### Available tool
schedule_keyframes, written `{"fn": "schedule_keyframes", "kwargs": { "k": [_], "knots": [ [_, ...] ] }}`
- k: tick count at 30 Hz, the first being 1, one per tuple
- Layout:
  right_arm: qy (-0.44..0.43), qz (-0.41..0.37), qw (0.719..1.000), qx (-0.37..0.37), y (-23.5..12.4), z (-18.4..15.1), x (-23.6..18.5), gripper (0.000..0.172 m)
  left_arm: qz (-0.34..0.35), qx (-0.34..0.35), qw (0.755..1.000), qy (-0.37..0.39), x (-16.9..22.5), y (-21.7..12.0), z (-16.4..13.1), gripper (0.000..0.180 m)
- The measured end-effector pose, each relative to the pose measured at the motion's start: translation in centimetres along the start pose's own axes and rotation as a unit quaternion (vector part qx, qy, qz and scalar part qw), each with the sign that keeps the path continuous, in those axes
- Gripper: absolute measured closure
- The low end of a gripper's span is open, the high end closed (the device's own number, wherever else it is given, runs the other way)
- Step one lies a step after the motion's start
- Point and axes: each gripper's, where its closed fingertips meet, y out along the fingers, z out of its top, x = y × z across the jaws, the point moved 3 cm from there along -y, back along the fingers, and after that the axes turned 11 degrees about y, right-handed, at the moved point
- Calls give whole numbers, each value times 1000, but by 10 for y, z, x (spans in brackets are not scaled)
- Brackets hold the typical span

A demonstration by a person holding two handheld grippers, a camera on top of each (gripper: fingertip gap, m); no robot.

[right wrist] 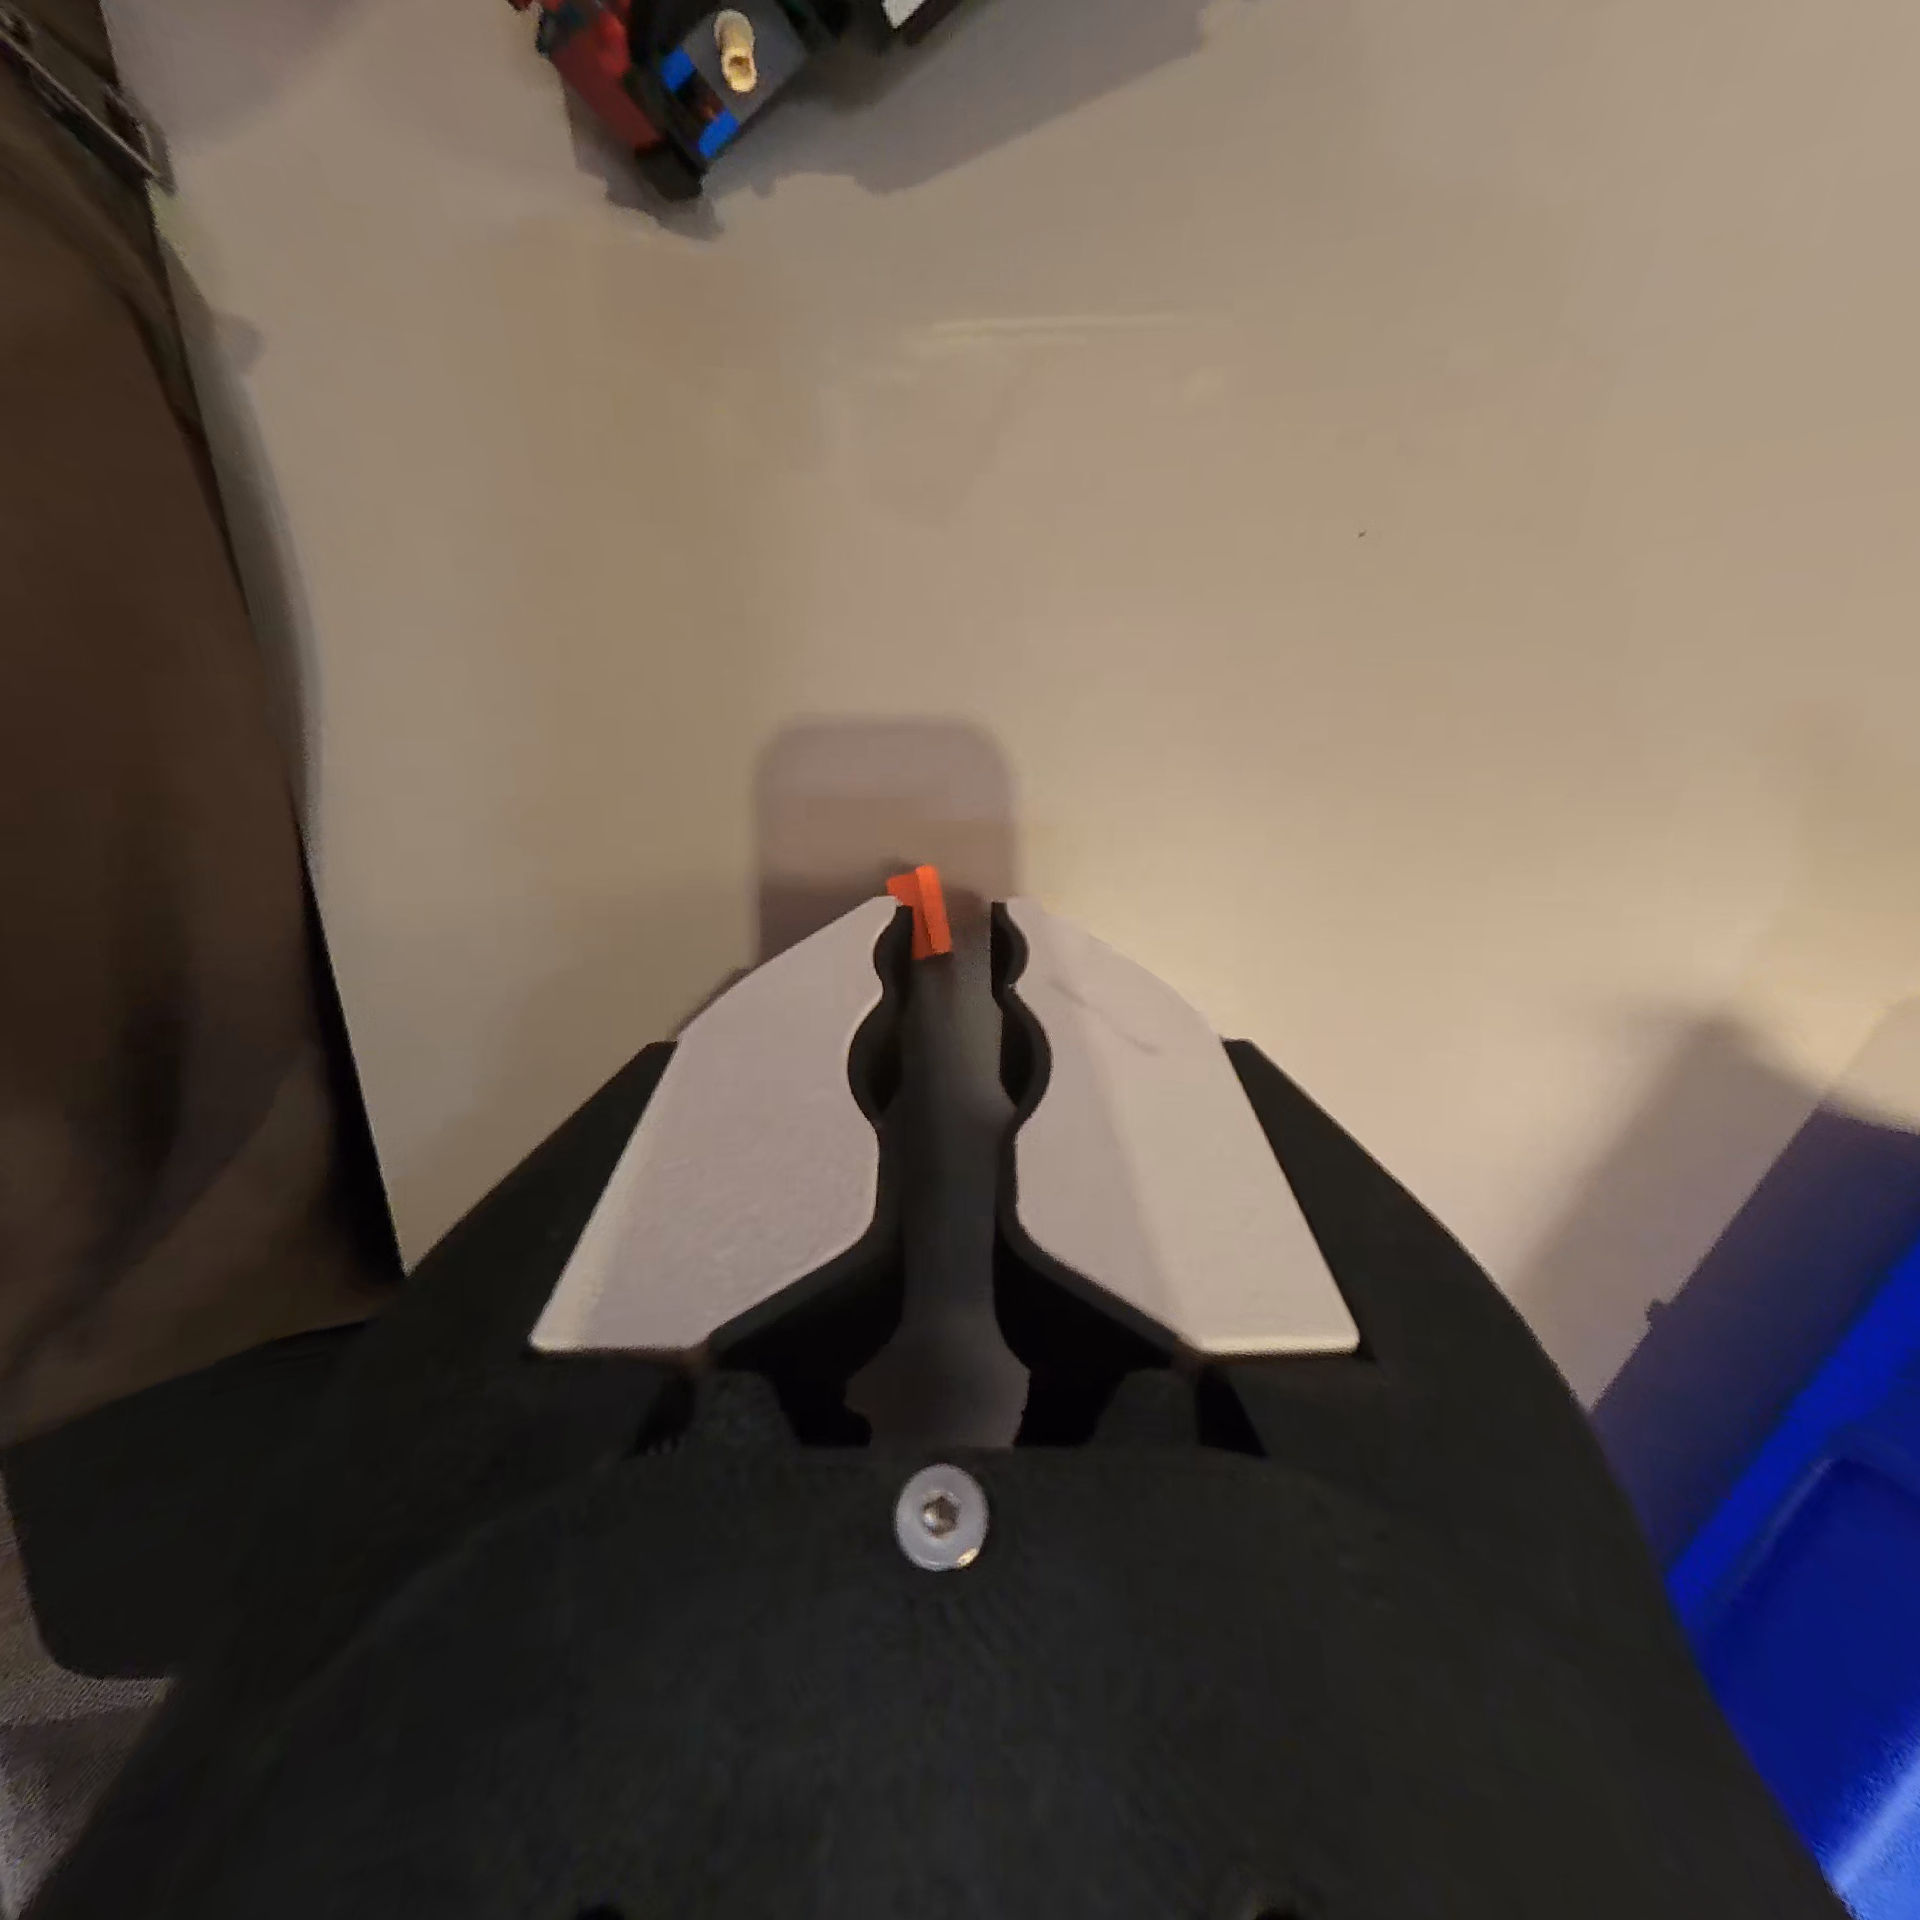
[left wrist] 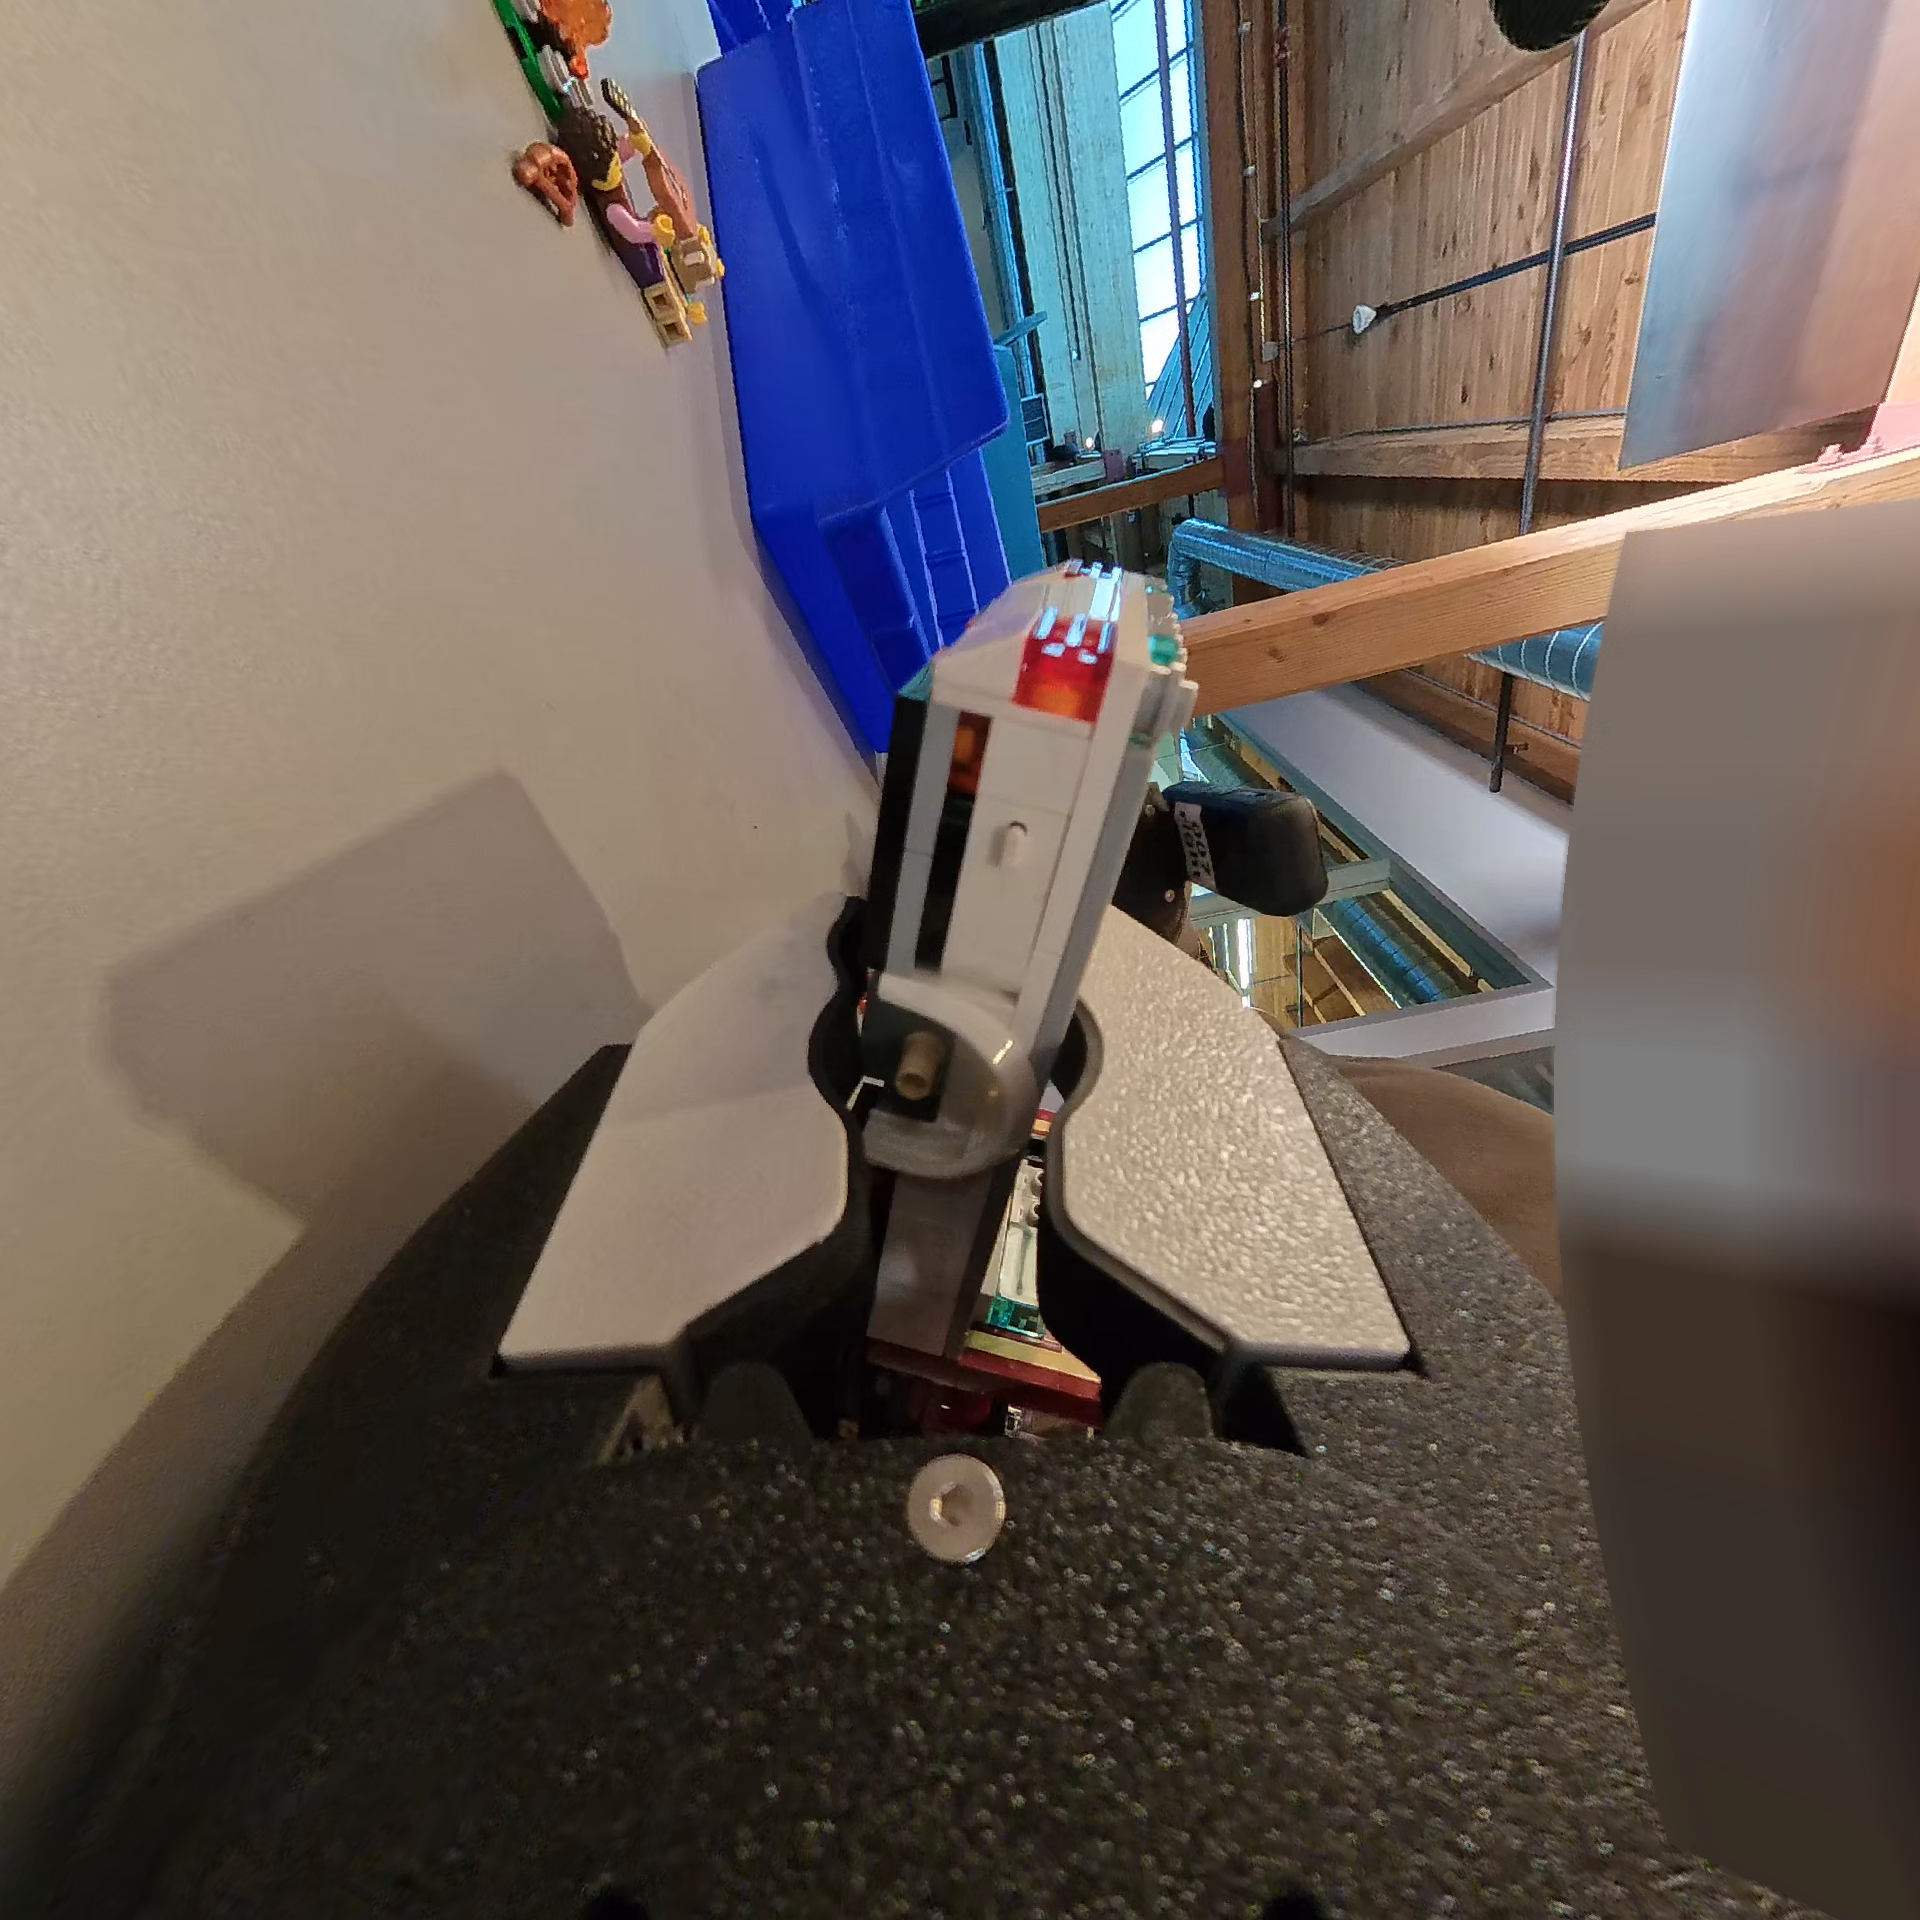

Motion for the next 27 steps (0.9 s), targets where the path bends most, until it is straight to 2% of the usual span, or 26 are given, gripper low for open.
{"fn": "schedule_keyframes", "kwargs": {
  "k": [8, 12, 17, 22, 27],
  "knots": [
    [-74, -40, 996, 22, -4, 4, -7, 169, 1, -2, 1000, 2, 0, 0, 0, 148],
    [-80, -50, 995, 18, -1, 4, -4, 172, 1, -2, 1000, 3, 0, 0, -1, 148],
    [-37, -18, 999, 23, 3, 10, 6, 172, 1, -3, 1000, 4, 0, 0, -1, 148],
    [59, 36, 997, 26, 7, 16, 25, 172, 1, -4, 1000, 3, 0, 0, -1, 148],
    [53, 16, 998, 23, 4, 16, 34, 172, -1, -4, 1000, 1, 0, 0, -1, 148]
  ]
}}
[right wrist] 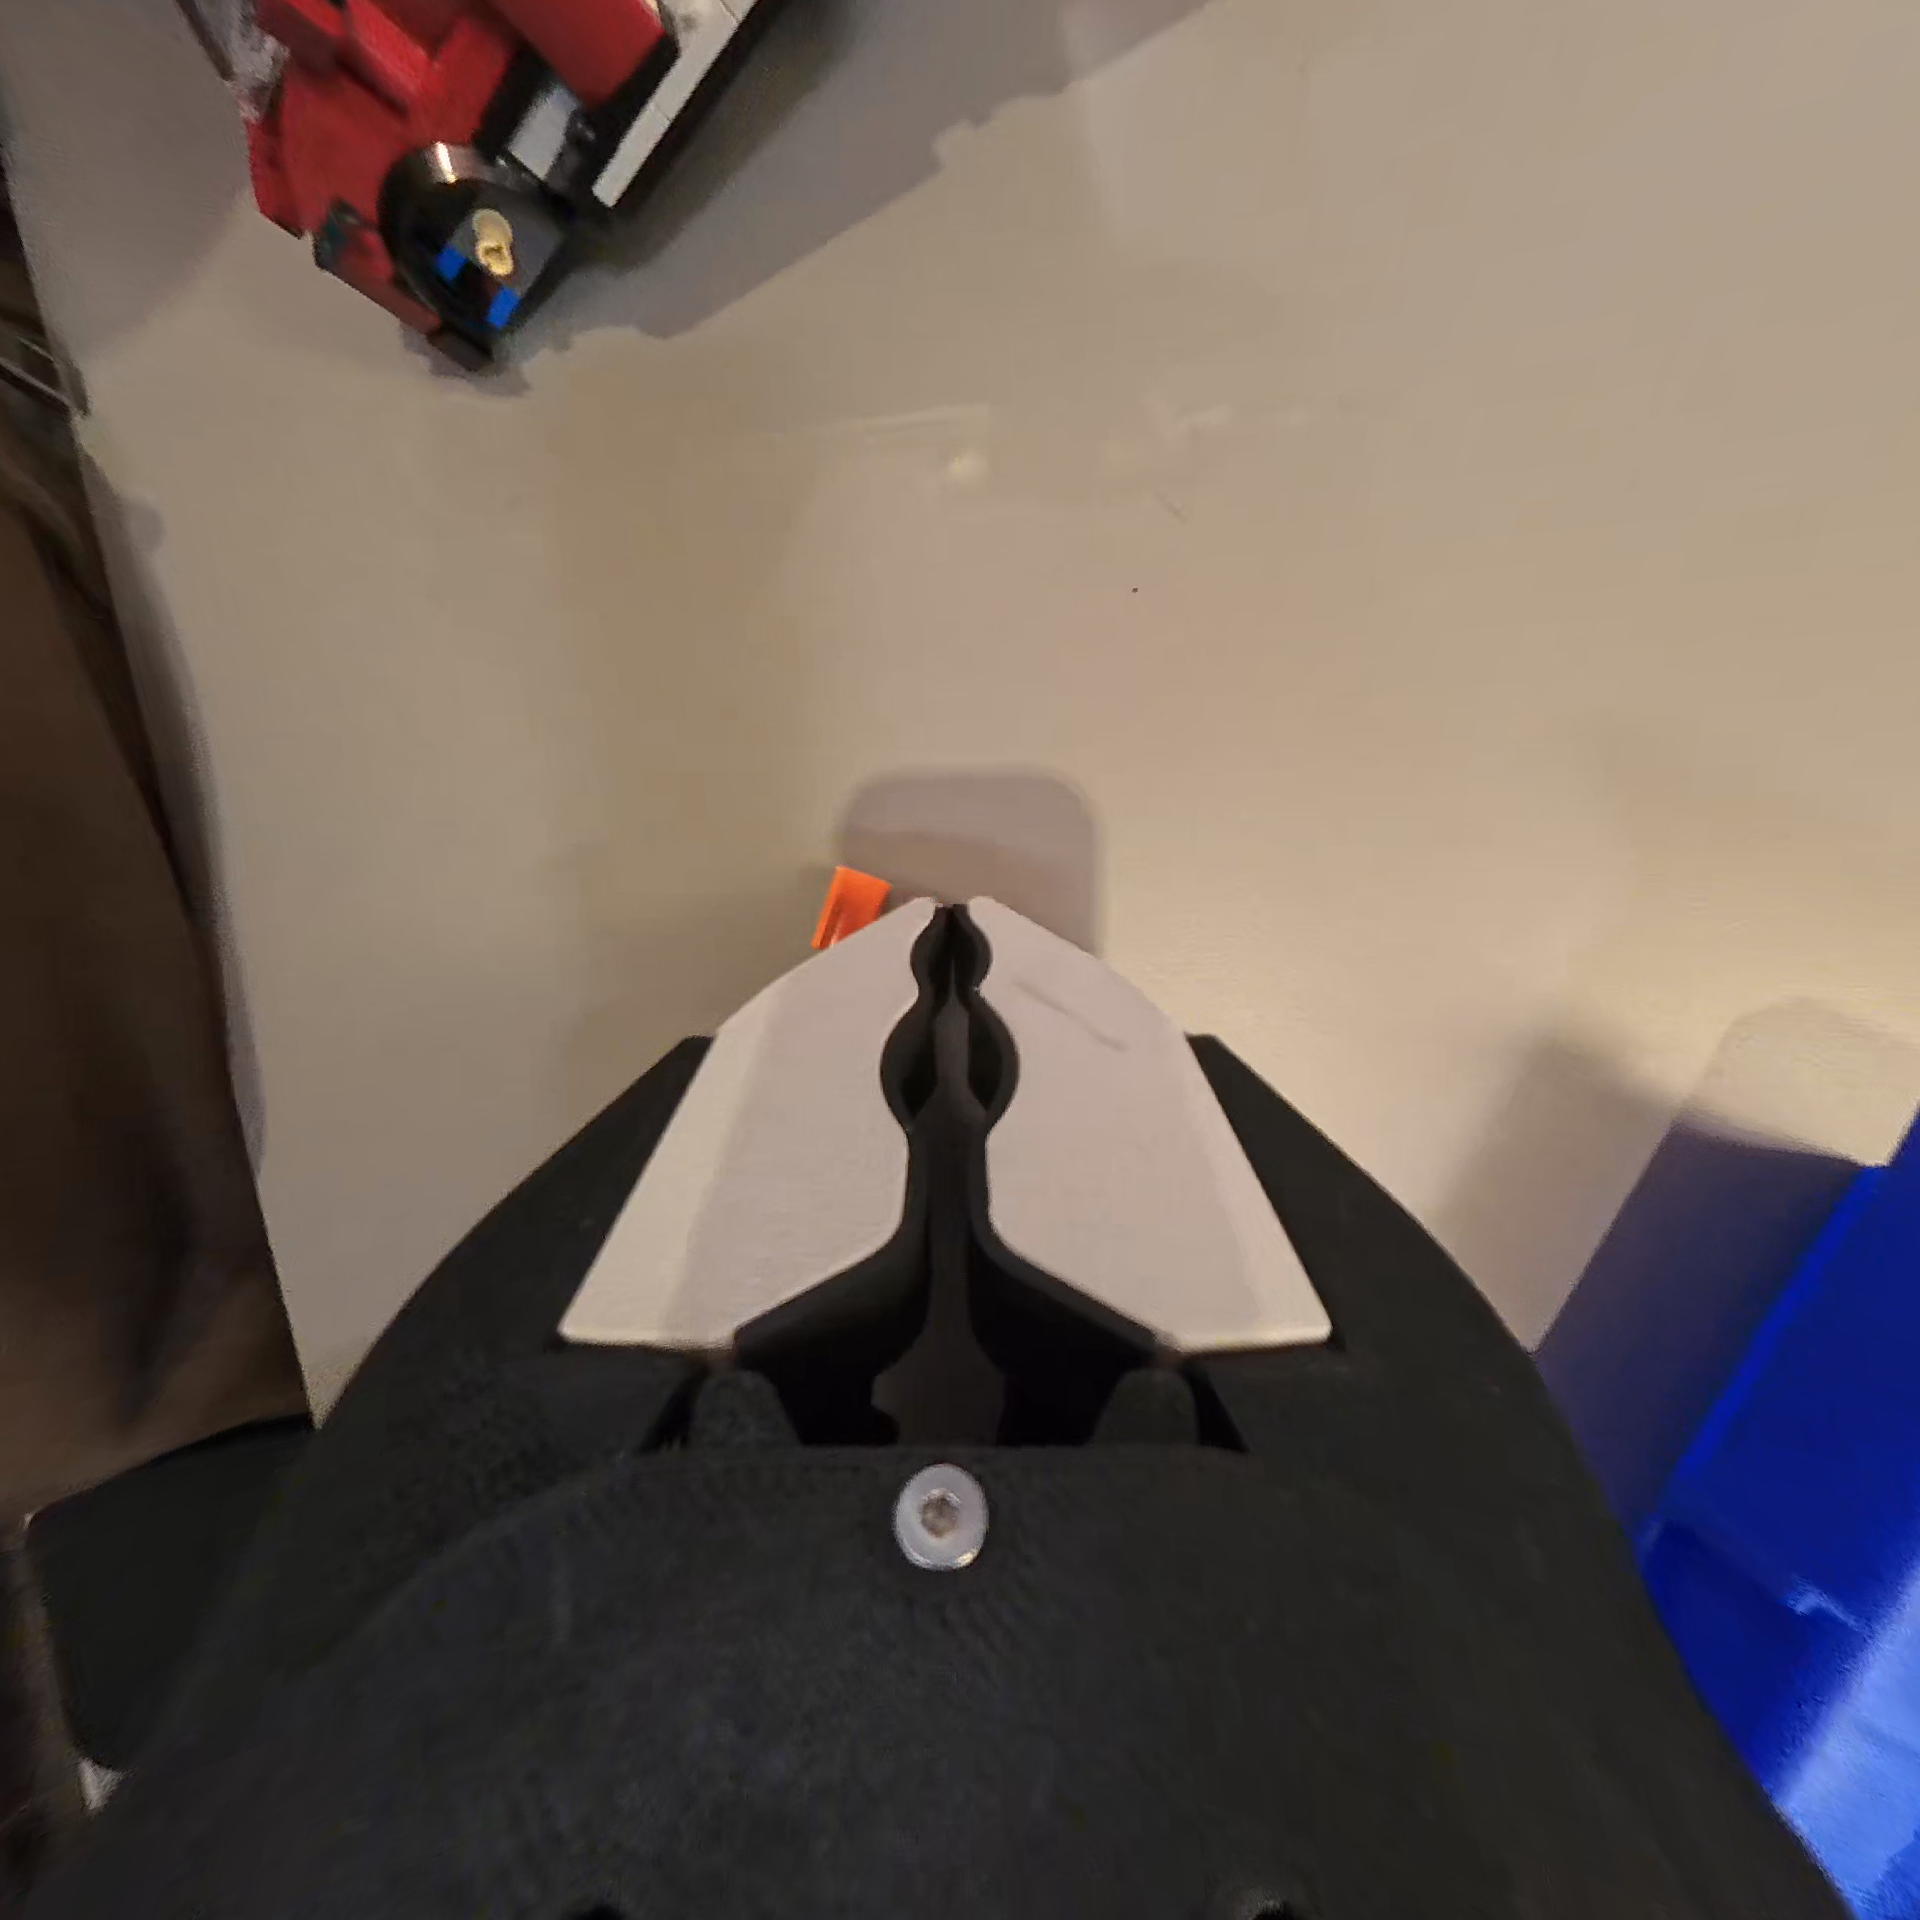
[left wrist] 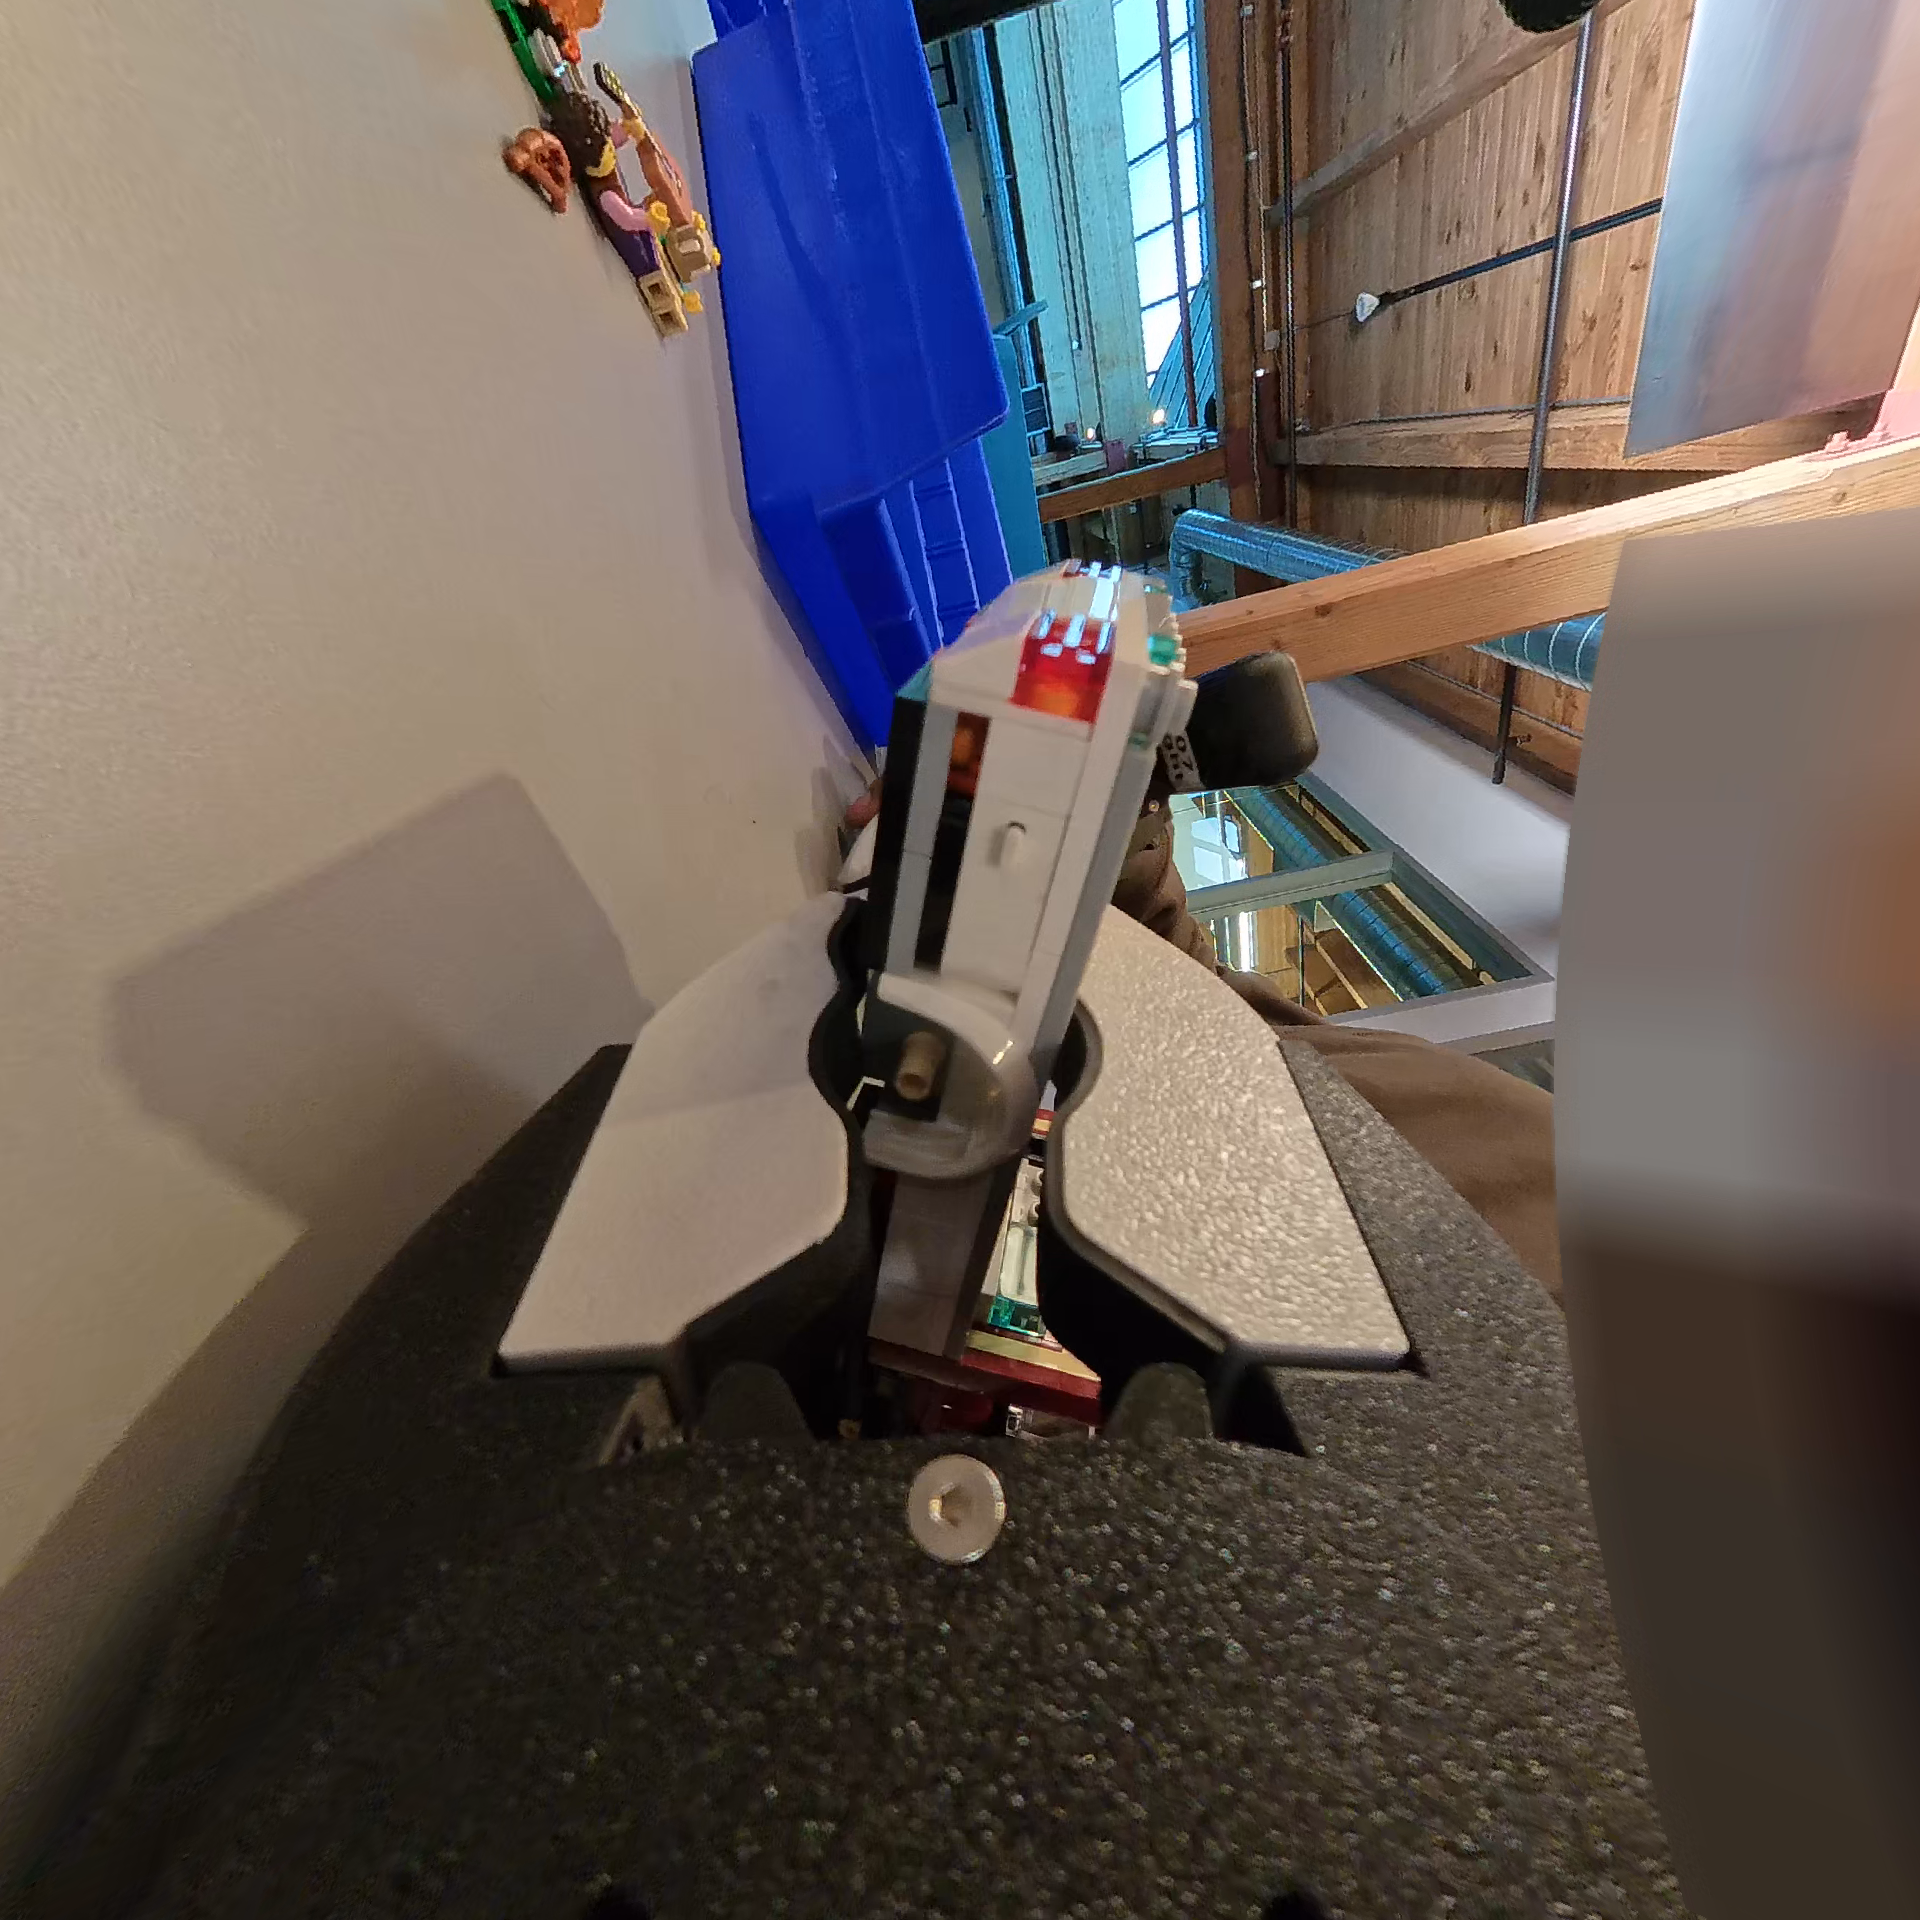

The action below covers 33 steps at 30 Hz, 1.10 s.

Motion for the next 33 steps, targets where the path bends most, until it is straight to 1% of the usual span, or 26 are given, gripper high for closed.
{"fn": "schedule_keyframes", "kwargs": {
  "k": [5, 7, 11, 14, 17, 24, 28, 33],
  "knots": [
    [15, 22, 999, 25, -9, 11, -21, 167, 3, 2, 1000, 0, -1, 0, 0, 148],
    [3, 4, 1000, 8, -6, 8, -27, 164, 5, 5, 1000, -3, -1, -1, 0, 148],
    [-9, -45, 998, -31, -1, -1, -24, 160, 6, 4, 1000, -12, -1, 0, -3, 148],
    [-10, -52, 998, -38, 0, -2, -24, 163, 6, 2, 1000, -20, -1, 2, -5, 148],
    [-18, -61, 997, -50, 3, -4, -23, 170, 2, 1, 1000, -29, 0, 3, -7, 148],
    [-10, -59, 997, -46, 4, 1, -16, 170, 1, -2, 999, -33, 3, 4, -9, 147],
    [-12, -55, 998, -13, -2, 18, -15, 171, 12, -14, 999, -34, 2, 6, -13, 147],
    [-44, -27, 996, 67, -16, 71, -25, 171, 25, -38, 998, -41, 2, 12, -23, 147]
  ]
}}
